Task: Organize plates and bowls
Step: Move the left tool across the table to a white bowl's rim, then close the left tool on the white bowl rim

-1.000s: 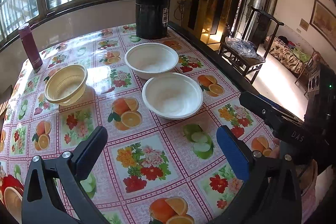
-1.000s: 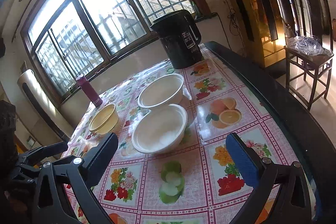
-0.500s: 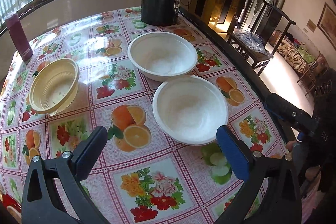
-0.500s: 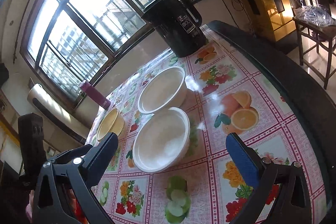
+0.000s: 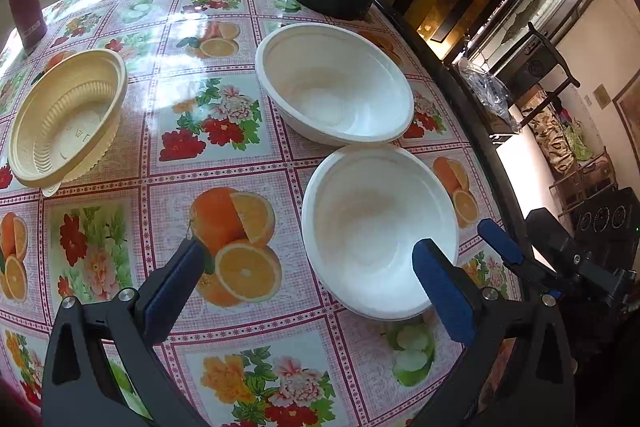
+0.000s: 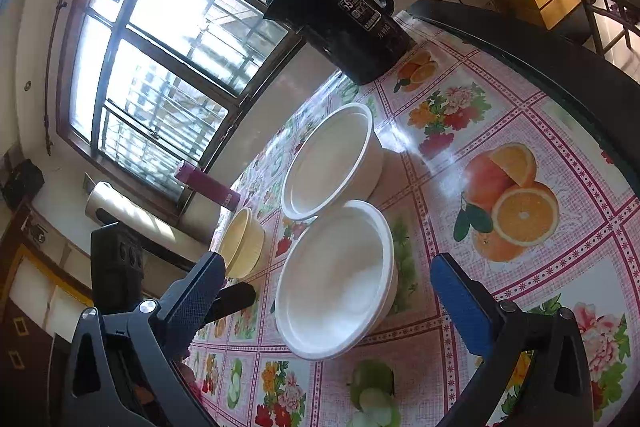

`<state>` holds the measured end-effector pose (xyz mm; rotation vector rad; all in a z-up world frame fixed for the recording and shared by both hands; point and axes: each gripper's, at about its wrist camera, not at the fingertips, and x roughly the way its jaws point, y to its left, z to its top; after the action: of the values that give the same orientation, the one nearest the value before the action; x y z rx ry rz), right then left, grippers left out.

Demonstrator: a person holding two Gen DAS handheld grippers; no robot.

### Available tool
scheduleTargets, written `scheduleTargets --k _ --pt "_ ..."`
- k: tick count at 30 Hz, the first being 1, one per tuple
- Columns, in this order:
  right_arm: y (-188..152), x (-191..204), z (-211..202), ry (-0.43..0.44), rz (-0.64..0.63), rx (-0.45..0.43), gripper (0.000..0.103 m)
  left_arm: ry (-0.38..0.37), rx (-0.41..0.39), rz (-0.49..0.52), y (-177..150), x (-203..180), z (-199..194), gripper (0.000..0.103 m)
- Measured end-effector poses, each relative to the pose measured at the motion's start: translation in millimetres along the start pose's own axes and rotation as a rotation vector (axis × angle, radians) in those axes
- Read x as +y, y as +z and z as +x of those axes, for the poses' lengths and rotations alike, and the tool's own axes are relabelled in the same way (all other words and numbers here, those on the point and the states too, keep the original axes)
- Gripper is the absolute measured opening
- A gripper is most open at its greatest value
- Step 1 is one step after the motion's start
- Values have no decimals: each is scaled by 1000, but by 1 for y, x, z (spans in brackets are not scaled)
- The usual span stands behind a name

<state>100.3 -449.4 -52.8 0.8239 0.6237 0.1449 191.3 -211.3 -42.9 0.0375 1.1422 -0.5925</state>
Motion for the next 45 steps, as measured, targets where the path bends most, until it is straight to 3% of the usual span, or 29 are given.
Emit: scheduleTargets --k 11,24,31,39,43,45 --pt "-2 -10 15 90 72 50 103 72 16 10 2 -7 19 99" --pt "-4 -14 22 61 90 57 93 38 32 -14 6 -2 28 97" --pt "-5 -18 29 30 92 82 72 32 60 -4 7 -3 36 60" --pt "-6 -18 30 6 82 77 58 6 44 -19 8 0 32 47" --pt "-7 -20 31 -8 87 88 51 -16 55 -17 7 -1 33 30" --pt "-6 -21 32 -18 89 89 48 -16 53 -15 7 -2 33 29"
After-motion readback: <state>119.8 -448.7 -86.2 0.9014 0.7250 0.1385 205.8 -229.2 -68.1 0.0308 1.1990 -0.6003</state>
